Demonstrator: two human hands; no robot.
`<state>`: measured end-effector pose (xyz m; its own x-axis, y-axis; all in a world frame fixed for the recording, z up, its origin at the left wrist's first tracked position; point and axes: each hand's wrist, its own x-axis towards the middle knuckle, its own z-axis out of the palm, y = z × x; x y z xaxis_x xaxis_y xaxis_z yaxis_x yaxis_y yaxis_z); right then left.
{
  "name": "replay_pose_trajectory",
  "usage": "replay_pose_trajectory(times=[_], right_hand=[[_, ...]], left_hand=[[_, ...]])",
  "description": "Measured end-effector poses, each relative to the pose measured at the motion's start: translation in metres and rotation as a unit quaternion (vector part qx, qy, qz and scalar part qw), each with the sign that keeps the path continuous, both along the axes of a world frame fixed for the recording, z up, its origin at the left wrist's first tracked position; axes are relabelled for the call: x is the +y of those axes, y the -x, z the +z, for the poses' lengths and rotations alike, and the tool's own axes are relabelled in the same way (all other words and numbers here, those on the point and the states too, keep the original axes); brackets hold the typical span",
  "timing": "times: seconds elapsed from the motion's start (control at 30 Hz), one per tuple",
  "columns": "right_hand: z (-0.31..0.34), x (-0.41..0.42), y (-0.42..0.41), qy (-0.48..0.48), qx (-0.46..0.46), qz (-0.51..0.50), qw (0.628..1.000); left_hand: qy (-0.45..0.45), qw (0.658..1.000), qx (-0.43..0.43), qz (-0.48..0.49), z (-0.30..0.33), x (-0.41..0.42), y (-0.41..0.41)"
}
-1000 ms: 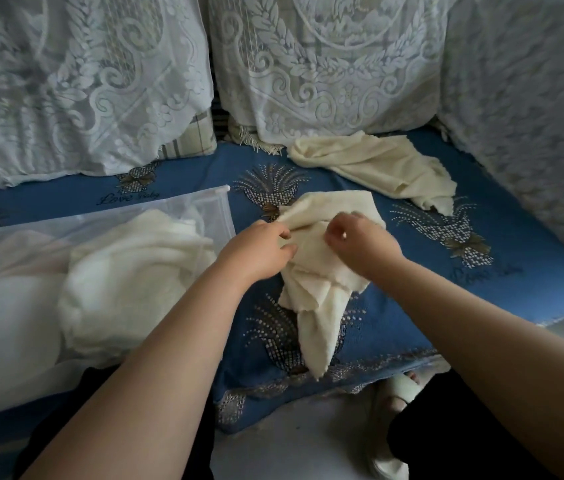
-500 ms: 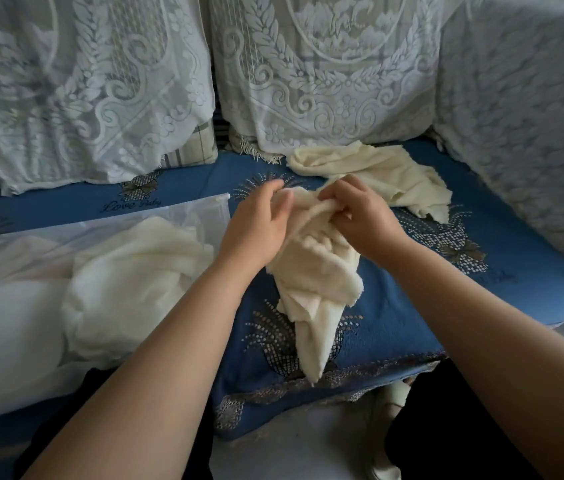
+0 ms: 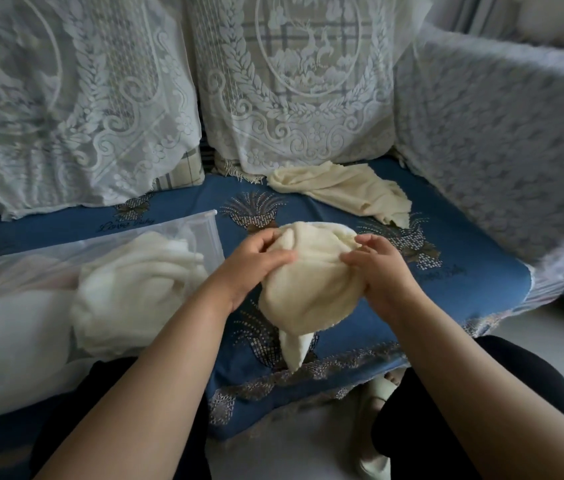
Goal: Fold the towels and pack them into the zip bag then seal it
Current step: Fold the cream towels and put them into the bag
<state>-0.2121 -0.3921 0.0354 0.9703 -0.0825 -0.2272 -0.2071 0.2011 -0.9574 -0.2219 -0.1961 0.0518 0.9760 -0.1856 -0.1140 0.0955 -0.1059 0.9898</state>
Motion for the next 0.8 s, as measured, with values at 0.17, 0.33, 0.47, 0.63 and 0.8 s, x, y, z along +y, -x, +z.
replay_pose_trajectory(times=[0.17,0.33,0.47,0.63,0.8], right_hand=[[-0.033,-0.003,0.022,-0.158,0.267,0.014,0.950],[-0.027,-0.002,0.043,-0.205,0.216,0.018,0.954],[0.000,-0.012,0.049,-0.266,0.108,0.022,0.958],[0.032,-0.020,0.054,-0.305,0.070,0.037,0.949],[0.070,-0.020,0.067,-0.256,-0.001,0.084,0.963]], left_hand=[[0.053,0.996,0.018,0.069,-0.018,-0.005,0.022],[-0.304,0.920,-0.214,0.125,-0.035,-0.008,0.029],[-0.373,0.927,0.018,-0.036,-0.026,-0.015,0.038],[-0.380,0.915,0.068,-0.118,-0.012,-0.024,0.044],[0.045,0.995,0.057,-0.071,-0.012,-0.029,0.041]])
